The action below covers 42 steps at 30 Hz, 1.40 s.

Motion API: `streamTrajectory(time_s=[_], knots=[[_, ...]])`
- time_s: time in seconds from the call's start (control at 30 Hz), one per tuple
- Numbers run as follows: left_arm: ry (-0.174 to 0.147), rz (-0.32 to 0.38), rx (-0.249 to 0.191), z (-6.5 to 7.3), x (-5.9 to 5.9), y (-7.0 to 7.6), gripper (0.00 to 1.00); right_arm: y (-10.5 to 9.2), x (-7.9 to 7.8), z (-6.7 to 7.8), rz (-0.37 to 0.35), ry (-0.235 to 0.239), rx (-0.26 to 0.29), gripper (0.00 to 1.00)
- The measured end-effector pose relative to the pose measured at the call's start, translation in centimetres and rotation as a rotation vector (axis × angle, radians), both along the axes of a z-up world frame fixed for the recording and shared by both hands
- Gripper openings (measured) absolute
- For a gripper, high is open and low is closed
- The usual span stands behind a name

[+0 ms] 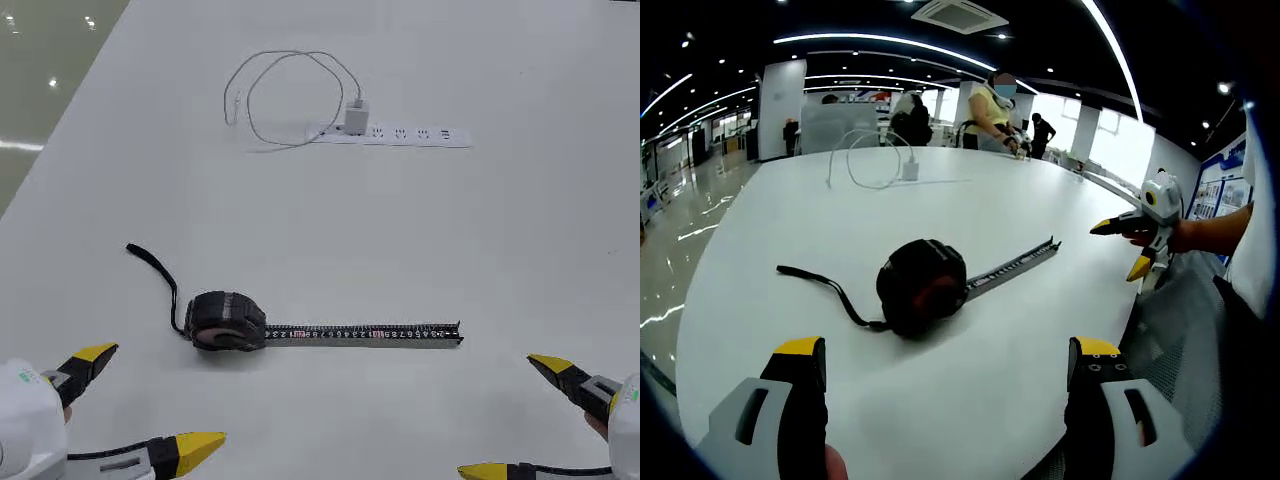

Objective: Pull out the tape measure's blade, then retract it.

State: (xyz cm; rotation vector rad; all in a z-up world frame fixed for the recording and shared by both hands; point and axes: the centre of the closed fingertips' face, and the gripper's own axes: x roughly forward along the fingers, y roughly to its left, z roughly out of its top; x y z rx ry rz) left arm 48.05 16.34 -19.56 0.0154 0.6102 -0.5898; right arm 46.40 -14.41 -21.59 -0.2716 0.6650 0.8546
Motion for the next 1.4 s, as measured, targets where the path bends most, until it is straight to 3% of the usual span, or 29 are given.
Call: streamTrajectory(time_s=[0.33,0.4,0.9,1.17,1.23,1.33,1.4], knots=[[0.005,0.024,-0.026,0.2,2.1,-1.5,0.98,0.1,0.5,0.1,0.003,-0.006,0.003,0.91],[0.016,0.047,-0.051,0.2,2.5,-1.7,0.98,0.0,0.5,0.1,0.002,-0.007,0.004,0.91],[0.051,0.071,-0.125,-0.2,3.6,-3.7,0.96,-0.2,0.6,0.1,-0.005,-0.006,0.004,0.91],[0.047,0.101,-0.149,-0.1,4.6,-3.9,0.96,0.0,0.6,0.1,-0.001,-0.004,0.005,0.91],[0.058,0.106,-0.178,0.0,4.7,-4.2,0.95,0.0,0.6,0.2,0.001,-0.007,0.004,0.91],[0.055,0.092,-0.157,-0.3,4.6,-4.5,0.95,-0.1,0.7,0.3,0.001,-0.009,0.002,0.91],[0.057,0.096,-0.166,-0.2,4.7,-4.5,0.94,-0.1,0.8,0.3,-0.002,-0.009,0.003,0.91]])
